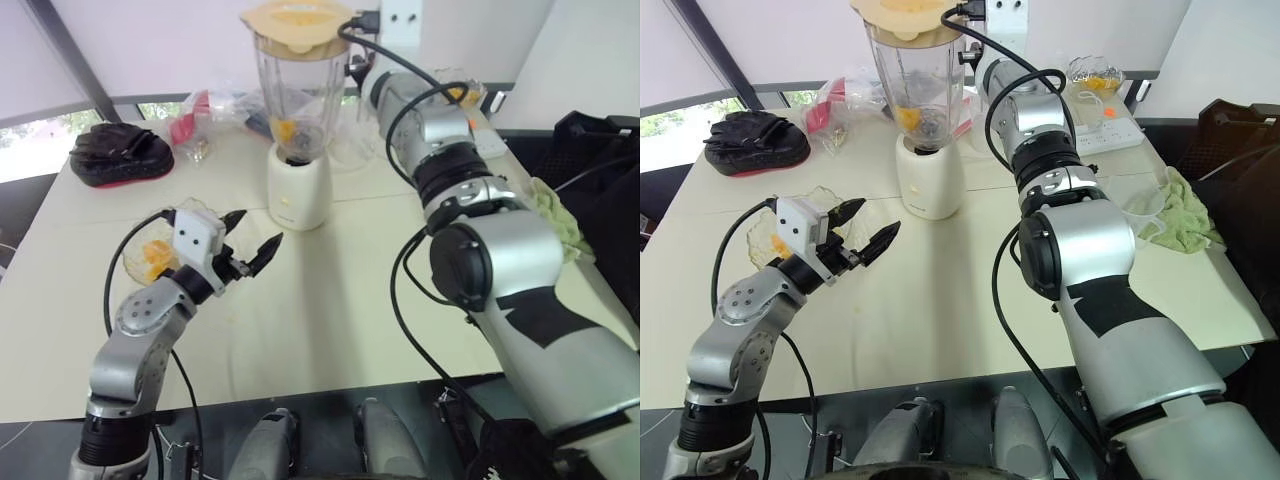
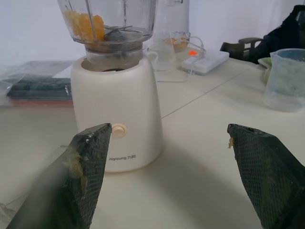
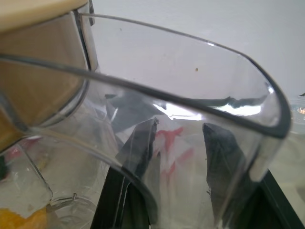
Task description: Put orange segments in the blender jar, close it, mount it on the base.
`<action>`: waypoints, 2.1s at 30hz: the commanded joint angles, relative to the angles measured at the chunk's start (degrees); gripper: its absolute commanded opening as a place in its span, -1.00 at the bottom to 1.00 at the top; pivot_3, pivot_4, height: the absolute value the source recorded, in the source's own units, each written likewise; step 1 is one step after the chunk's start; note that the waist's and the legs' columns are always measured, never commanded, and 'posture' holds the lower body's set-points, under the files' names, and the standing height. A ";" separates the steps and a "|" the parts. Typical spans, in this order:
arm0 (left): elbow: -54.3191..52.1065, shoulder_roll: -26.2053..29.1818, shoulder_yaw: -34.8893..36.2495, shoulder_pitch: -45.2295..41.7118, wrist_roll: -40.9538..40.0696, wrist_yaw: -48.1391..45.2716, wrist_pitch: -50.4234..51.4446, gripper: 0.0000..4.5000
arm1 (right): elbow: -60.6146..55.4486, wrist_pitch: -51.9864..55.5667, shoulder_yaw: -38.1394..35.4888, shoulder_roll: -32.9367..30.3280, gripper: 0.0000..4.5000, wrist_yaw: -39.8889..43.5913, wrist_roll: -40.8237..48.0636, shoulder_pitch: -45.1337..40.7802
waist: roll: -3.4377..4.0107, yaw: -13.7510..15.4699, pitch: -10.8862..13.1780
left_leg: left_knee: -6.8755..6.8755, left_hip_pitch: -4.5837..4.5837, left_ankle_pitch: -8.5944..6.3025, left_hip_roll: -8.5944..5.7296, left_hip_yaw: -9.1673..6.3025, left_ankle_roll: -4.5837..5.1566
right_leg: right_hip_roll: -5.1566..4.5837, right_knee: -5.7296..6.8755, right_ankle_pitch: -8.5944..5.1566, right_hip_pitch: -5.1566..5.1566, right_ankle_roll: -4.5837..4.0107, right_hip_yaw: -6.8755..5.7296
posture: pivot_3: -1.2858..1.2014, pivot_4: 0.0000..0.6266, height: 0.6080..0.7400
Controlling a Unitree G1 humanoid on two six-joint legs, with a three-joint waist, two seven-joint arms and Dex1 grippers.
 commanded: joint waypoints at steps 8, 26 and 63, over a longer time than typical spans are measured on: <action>-2.86 1.09 0.36 -0.49 -0.58 0.24 -0.05 0.81 | -1.63 -0.81 -0.38 2.49 -0.54 1.18 0.76 -2.57 | 0.02 -0.04 0.01 | 0.00 0.01 0.00 0.01 0.00 0.00 | 0.01 0.02 0.00 -0.01 0.00 0.00 | 0.03 -0.52 1.00; -3.49 0.95 -0.30 0.06 -0.28 1.05 0.80 0.81 | -0.28 -3.19 1.86 0.04 -0.54 0.08 -2.31 -0.39 | 0.02 0.02 0.01 | 0.02 0.01 0.00 0.00 0.00 0.00 | 0.00 0.03 0.00 0.00 0.00 0.00 | 0.03 -0.52 1.00; -2.23 1.84 -0.67 -1.56 -1.02 -0.57 1.48 0.84 | -9.46 2.63 4.95 2.40 0.99 1.27 -3.54 15.89 | 0.01 -0.02 0.00 | 0.07 0.01 0.01 0.00 -0.01 -0.01 | 0.00 0.04 0.00 0.03 0.00 0.00 | 0.03 -0.52 1.00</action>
